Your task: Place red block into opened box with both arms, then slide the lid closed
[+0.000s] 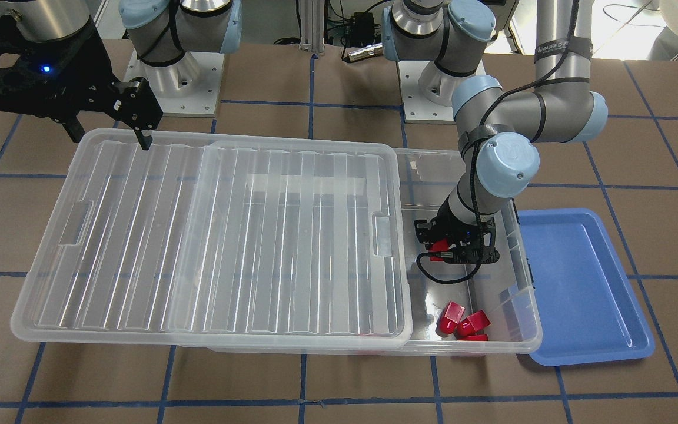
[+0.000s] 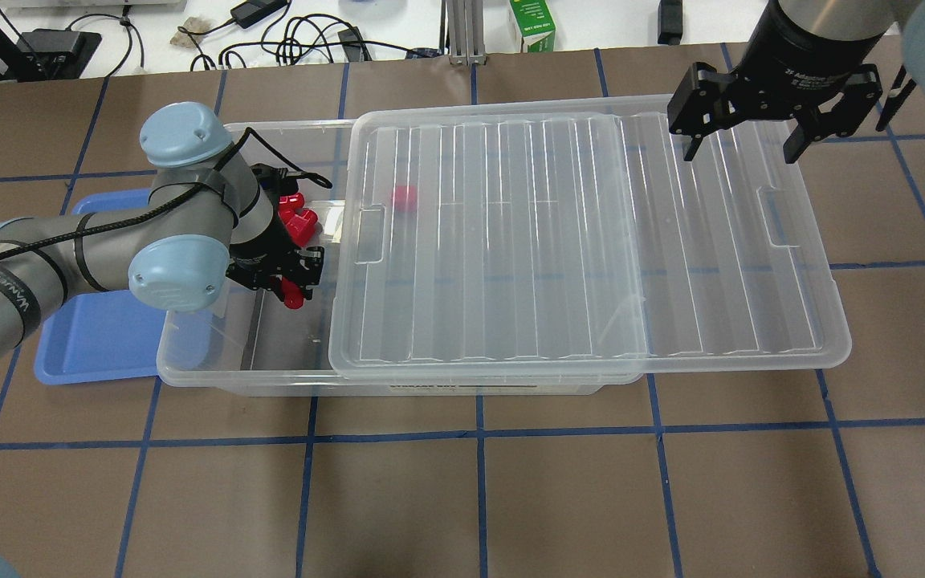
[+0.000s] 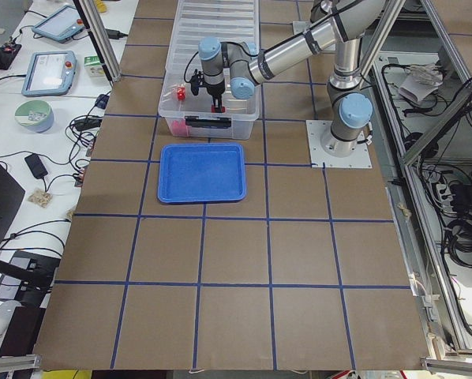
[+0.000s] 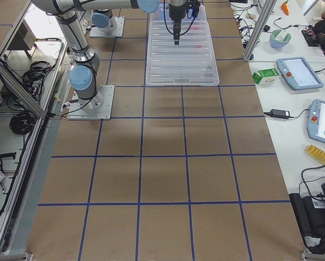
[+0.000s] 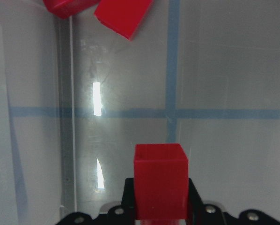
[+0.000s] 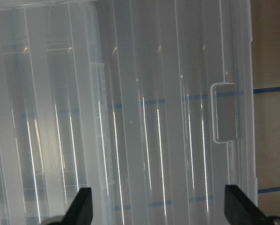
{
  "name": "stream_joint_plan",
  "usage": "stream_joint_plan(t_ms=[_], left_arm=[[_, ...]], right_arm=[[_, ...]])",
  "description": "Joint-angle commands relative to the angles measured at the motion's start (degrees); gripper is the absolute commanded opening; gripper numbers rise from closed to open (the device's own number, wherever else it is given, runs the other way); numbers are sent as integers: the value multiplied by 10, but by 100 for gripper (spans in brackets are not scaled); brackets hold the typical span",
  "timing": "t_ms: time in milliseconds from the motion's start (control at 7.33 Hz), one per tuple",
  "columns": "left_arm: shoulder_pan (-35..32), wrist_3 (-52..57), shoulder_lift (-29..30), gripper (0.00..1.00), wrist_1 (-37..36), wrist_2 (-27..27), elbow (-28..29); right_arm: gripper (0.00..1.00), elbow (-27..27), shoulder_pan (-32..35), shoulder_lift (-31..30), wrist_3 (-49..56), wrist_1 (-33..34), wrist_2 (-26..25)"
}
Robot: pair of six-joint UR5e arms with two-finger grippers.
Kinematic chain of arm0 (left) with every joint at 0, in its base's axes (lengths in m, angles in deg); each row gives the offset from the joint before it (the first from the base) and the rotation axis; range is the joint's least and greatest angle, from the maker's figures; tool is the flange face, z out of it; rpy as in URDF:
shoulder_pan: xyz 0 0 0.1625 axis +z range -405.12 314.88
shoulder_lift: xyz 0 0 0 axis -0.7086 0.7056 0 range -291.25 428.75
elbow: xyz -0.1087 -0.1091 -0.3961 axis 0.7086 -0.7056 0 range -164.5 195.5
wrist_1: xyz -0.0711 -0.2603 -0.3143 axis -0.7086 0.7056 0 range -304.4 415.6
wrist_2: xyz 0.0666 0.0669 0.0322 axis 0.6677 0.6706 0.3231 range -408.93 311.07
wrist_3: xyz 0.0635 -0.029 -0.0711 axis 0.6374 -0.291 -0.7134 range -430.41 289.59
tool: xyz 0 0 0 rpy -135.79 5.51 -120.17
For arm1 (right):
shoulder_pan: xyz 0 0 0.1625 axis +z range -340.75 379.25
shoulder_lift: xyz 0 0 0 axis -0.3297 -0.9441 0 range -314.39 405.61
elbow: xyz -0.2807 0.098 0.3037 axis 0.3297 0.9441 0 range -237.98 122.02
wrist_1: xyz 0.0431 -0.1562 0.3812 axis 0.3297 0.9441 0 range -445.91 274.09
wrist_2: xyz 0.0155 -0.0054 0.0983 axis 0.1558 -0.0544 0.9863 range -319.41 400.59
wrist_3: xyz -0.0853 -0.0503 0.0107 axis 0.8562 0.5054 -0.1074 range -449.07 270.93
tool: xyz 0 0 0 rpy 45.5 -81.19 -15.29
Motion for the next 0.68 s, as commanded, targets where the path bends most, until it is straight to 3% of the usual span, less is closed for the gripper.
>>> stream_joint_plan(t_ms=[0,136,273,545], left_arm=[[2,15,12,74,-3,0,-2],[11,18,7,72,-3,0,7],[18,18,-1,78,6,2,34],[7,16,-38,79,233,9,196]], right_arm=[[100,-2,-74,0,73,-2,-4],[100,-4,-122,4,165,2,-1],[100,-5,-160,11,233,4,0],[100,-8,-222,47,317,6,-4]])
